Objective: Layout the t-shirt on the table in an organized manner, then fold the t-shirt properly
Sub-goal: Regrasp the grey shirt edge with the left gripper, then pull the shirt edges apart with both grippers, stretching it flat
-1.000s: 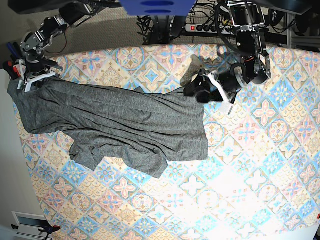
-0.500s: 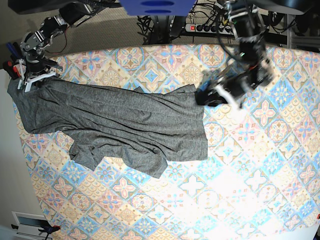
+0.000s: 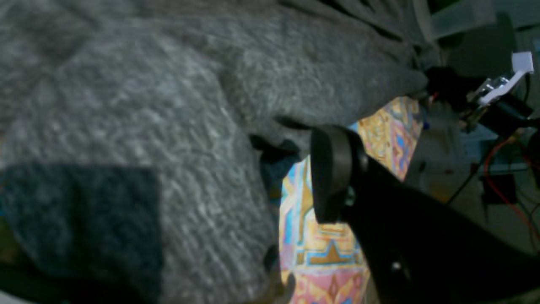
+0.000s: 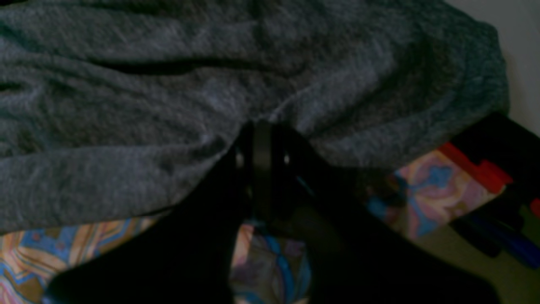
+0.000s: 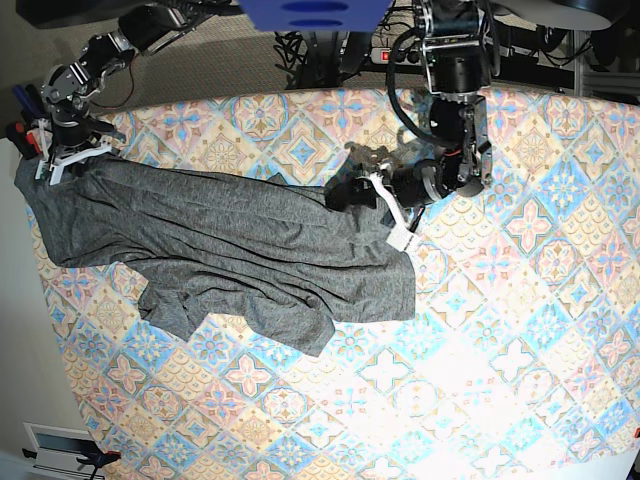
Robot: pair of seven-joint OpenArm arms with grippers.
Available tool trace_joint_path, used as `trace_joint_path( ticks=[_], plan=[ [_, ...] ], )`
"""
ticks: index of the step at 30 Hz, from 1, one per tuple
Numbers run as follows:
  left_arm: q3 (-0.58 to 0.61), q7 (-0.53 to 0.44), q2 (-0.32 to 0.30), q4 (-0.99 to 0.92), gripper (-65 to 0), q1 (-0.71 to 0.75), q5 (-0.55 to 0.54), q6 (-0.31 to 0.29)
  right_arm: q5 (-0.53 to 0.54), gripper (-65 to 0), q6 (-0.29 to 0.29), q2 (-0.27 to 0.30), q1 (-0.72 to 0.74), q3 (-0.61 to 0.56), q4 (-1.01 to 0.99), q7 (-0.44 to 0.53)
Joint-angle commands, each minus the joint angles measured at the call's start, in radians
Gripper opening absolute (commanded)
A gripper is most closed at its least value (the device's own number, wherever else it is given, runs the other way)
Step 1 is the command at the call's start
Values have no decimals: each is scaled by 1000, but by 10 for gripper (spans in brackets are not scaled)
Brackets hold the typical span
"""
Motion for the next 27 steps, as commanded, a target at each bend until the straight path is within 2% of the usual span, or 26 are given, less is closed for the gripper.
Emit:
trace_joint_path(
  ticks=[1, 4, 6, 8, 10, 18, 20, 27],
  plan=[
    [2, 35, 2, -19, -338, -6, 43, 7, 14, -650, -1, 18, 8, 0, 17, 22],
    [0, 12, -5, -68, -368, -23, 40, 7, 14, -650, -1, 18, 9, 0, 17, 22],
    [0, -25, -8, -73, -448, -23, 44, 7, 14, -650, -1, 18, 9, 0, 17, 22],
    [-31, -46, -8, -77, -558, -13, 43, 7, 14, -650, -1, 18, 9, 0, 17, 22],
    [-86, -57, -2, -87, -620, -9, 43, 7, 14, -650, -1, 18, 9, 0, 17, 22],
    [-182, -56, -8, -116, -614, -7, 30, 7, 14, -650, -1, 18, 4, 0, 19, 22],
    [-199, -43, -28, -116, -615, -6, 4, 7, 14, -650, -1, 18, 3, 0, 26, 20],
    [-199, 26, -132, -114, -614, 63, -120, 7, 14, -650, -1, 18, 1, -121, 29, -152]
  ],
)
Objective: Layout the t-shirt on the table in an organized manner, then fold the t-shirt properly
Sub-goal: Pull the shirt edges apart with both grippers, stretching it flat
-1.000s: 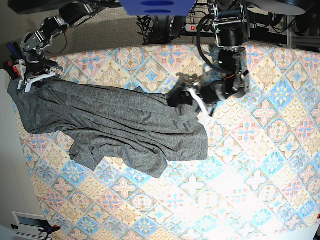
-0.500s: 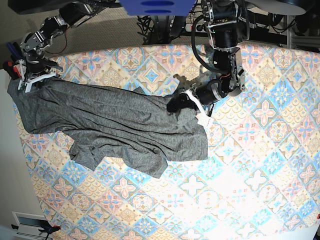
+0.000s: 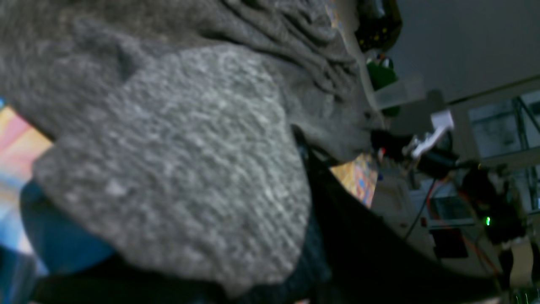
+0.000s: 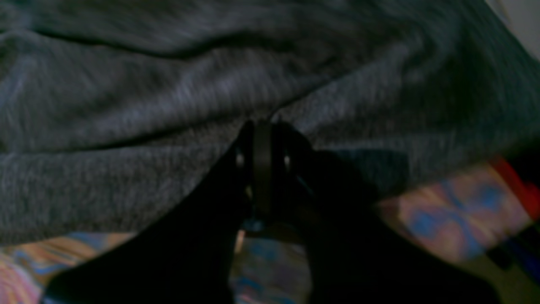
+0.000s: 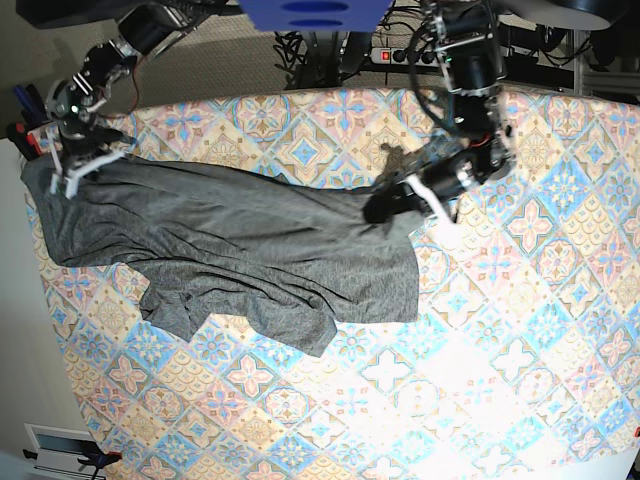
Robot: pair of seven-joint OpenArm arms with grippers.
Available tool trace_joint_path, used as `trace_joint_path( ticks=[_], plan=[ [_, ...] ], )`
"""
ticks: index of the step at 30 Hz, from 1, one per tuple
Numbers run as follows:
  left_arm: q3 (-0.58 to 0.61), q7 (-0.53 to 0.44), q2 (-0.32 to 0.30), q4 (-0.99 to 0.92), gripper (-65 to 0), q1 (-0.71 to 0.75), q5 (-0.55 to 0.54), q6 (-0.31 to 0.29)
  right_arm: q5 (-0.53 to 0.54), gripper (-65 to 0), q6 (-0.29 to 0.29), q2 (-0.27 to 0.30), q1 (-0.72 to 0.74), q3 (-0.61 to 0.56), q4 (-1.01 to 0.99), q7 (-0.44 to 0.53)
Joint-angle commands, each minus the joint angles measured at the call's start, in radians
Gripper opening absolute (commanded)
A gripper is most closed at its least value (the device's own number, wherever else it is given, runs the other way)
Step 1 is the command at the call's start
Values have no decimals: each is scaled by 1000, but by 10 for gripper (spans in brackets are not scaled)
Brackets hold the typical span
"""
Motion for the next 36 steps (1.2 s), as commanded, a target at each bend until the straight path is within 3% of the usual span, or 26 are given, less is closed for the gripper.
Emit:
trace_joint_path(
  ticks=[1, 6, 9, 16, 21, 24, 30, 36],
  plan=[
    [-23, 37, -53, -15, -614, 36, 116, 64, 5, -650, 9, 8, 1, 2, 12, -14],
    [-23, 40, -108, 39, -614, 93, 115, 64, 5, -650, 9, 8, -31, -16, 35, -20],
    [-23, 59, -136, 122, -613, 132, 115, 64, 5, -650, 9, 8, -68, -113, 87, -20],
    [-27, 140, -172, 161, -613, 142, 113, 64, 10, -650, 9, -74, -142, -214, 206, -20],
    [-27, 140, -215, 161, -613, 163, 113, 64, 8, -650, 9, -81, -180, -276, 241, -20],
    [-27, 140, -264, 161, -612, 185, 106, 64, 10, -650, 4, -84, -186, -277, 253, -20],
    [-23, 165, -309, 161, -612, 191, 84, 64, 10, -650, 2, -127, -185, -202, 258, -20],
    [-20, 195, -343, 161, -612, 203, 92, 64, 10, -650, 1, -132, -191, -185, 250, -21]
  ],
)
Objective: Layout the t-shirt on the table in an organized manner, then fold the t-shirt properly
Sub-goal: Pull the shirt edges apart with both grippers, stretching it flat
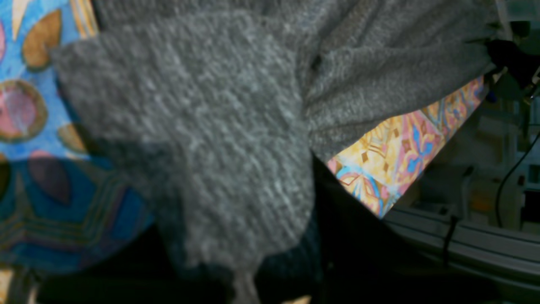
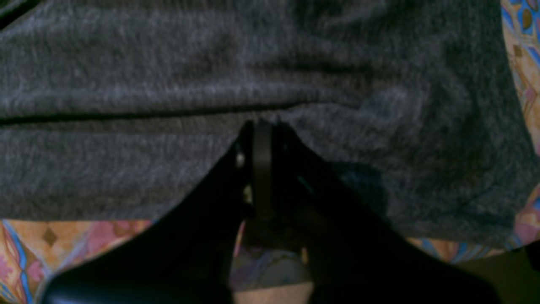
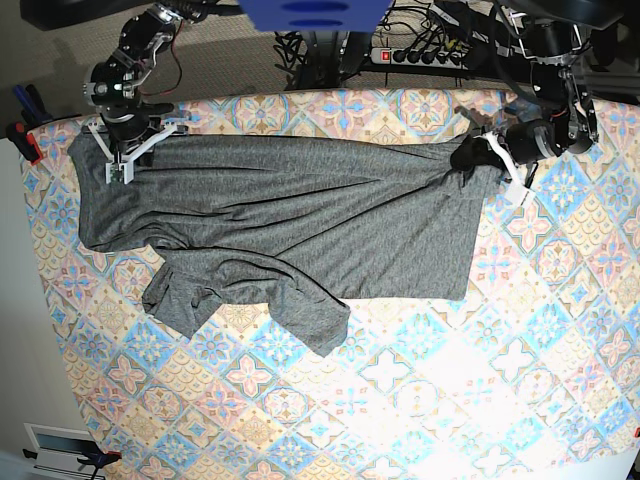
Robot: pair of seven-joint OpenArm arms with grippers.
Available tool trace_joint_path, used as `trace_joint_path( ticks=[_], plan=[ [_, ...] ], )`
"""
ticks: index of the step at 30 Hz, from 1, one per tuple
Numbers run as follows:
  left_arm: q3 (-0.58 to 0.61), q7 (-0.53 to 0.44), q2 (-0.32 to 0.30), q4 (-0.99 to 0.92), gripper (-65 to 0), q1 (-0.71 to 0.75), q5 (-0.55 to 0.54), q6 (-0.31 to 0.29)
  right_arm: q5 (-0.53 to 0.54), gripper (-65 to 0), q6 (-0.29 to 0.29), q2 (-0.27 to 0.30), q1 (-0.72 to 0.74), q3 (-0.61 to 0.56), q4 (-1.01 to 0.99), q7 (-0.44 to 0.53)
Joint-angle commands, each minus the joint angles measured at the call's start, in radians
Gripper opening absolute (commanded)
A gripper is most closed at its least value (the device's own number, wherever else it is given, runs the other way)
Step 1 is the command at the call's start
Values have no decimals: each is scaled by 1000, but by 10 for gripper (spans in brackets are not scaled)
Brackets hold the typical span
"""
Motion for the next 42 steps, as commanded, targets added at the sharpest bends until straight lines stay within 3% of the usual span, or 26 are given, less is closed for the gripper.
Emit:
trace_joint_path(
  ticks=[1, 8, 17, 24, 28, 35, 42],
  plan=[
    [-4, 57, -39, 1, -612, 20, 99, 28, 3, -650, -10, 12, -2, 6, 13, 15],
    [111, 51, -79, 1, -612, 49, 164, 28, 3, -650, -10, 10, -6, 18, 12, -118],
    [114, 43, -76, 4, -612, 69, 363, 28, 3, -650, -10, 9, -20, 20, 19, -125],
    [179, -101, -71, 88, -611, 115, 535, 28, 3, -650, -8, 9, -25, 20, 21, -114],
    [258, -115, -70, 90, -592, 116, 563, 28, 3, -636, -8, 10, -25, 20, 21, -115],
    [229, -113, -44, 90, -498, 116, 569, 28, 2, -555, -8, 10, -28, 18, 32, -115],
    [261, -130, -96, 214, -483, 149, 569, 28, 0, -539, -5, 10, -29, -9, 107, -126]
  ],
)
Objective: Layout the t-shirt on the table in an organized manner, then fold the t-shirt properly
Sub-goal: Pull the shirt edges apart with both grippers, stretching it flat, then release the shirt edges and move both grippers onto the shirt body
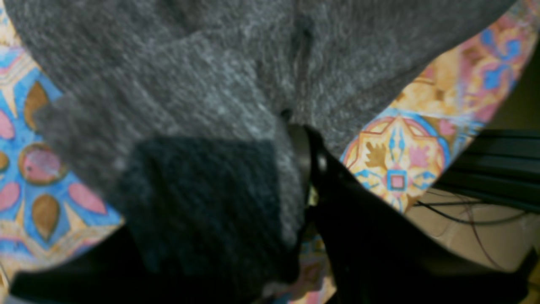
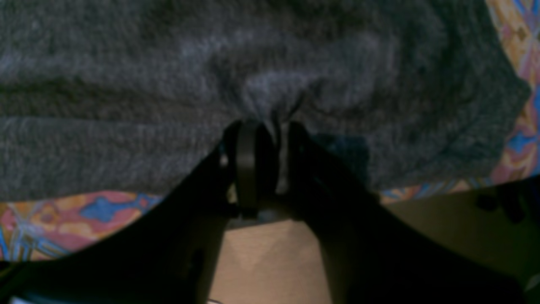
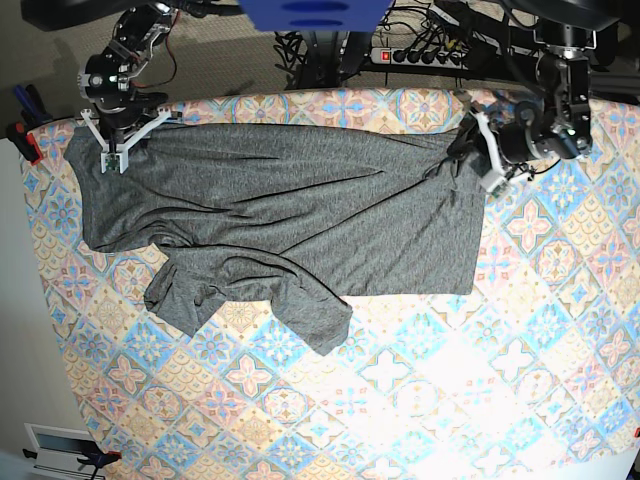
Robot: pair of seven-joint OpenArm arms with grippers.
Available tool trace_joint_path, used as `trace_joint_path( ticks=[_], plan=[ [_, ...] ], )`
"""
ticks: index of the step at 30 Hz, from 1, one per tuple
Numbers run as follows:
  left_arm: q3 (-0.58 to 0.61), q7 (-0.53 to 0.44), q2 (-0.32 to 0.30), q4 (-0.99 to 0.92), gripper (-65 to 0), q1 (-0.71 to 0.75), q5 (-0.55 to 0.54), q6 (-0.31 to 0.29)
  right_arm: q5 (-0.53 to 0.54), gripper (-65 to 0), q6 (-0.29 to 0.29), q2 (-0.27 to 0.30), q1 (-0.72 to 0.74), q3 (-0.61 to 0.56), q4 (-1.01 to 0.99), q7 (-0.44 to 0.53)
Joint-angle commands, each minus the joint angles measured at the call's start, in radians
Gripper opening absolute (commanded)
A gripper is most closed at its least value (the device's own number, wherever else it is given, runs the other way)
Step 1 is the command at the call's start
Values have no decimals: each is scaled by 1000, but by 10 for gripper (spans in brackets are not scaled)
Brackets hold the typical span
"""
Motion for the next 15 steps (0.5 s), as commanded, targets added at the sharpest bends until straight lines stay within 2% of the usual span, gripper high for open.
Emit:
trace_joint_path(
  ticks=[1, 6, 10, 15],
  plan=[
    [15, 167, -19, 6, -483, 42, 160, 25, 10, -539, -6, 10, 7, -10, 31, 16],
    [17, 178, -38, 102, -480, 50, 197, 25, 10, -538, -6, 10, 4, -47, 42, 15],
    [17, 219, -45, 111, -480, 58, 318, 25, 10, -538, -6, 10, -10, -107, 40, -11],
    [17, 218, -47, 141, -479, 64, 452, 25, 9, -528, -6, 11, -13, -144, 46, -18]
  ],
)
